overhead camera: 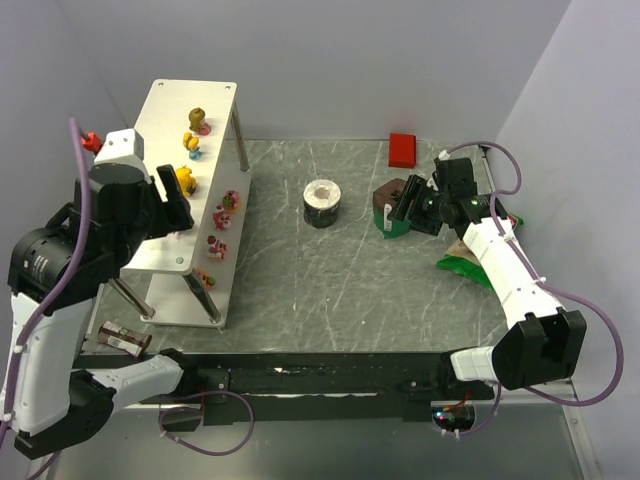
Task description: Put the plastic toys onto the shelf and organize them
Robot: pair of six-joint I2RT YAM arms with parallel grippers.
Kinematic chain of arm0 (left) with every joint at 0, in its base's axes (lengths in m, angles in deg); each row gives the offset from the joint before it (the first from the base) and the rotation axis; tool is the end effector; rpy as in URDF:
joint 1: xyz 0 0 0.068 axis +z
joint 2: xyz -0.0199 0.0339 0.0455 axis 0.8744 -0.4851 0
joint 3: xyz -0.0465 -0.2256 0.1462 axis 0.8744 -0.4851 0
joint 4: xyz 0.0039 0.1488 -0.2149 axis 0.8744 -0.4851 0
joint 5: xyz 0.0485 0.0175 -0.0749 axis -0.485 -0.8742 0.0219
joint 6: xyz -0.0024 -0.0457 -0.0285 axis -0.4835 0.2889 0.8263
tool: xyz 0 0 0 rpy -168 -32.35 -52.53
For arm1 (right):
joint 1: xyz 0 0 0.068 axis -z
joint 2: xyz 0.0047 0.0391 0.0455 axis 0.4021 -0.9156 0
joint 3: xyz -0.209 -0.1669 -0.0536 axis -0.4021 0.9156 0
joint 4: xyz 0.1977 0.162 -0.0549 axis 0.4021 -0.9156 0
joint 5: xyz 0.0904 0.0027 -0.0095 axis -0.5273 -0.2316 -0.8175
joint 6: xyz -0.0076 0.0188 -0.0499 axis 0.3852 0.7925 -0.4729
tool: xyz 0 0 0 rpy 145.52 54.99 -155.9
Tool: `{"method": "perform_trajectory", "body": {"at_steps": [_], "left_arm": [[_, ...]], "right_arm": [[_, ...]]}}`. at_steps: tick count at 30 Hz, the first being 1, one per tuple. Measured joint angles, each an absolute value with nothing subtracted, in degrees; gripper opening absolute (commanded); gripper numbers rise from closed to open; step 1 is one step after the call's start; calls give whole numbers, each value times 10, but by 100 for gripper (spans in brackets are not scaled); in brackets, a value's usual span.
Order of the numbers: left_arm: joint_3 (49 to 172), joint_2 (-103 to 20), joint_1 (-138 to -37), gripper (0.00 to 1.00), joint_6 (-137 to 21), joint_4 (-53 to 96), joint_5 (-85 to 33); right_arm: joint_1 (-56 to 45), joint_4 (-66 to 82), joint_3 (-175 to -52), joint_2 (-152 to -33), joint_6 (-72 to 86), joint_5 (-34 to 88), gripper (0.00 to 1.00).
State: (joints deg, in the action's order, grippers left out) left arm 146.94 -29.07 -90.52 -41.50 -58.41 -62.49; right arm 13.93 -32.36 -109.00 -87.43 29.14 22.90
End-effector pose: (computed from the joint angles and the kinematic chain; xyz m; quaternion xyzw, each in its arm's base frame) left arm 0.1098 -0.0430 0.5097 -0.1079 0.8488 -0.0407 0.5160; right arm 0.2744 0.0548 0.3306 0.1145 0.9157 0.2141 0.3201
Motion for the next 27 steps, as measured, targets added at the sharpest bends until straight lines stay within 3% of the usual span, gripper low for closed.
{"method": "perform_trajectory", "body": {"at_steps": [9, 19, 27], "left_arm": [[1495, -276, -905, 85, -415, -584, -641], [1474, -191, -905, 99, -422, -471, -630], [1505, -186, -905, 96, -417, -385, -619]], "right_arm": [[139, -323, -1090, -874, 292, 226, 71], [139, -323, -1094, -869, 291, 215, 72], [139, -330, -1123, -854, 278, 193, 73]]}}
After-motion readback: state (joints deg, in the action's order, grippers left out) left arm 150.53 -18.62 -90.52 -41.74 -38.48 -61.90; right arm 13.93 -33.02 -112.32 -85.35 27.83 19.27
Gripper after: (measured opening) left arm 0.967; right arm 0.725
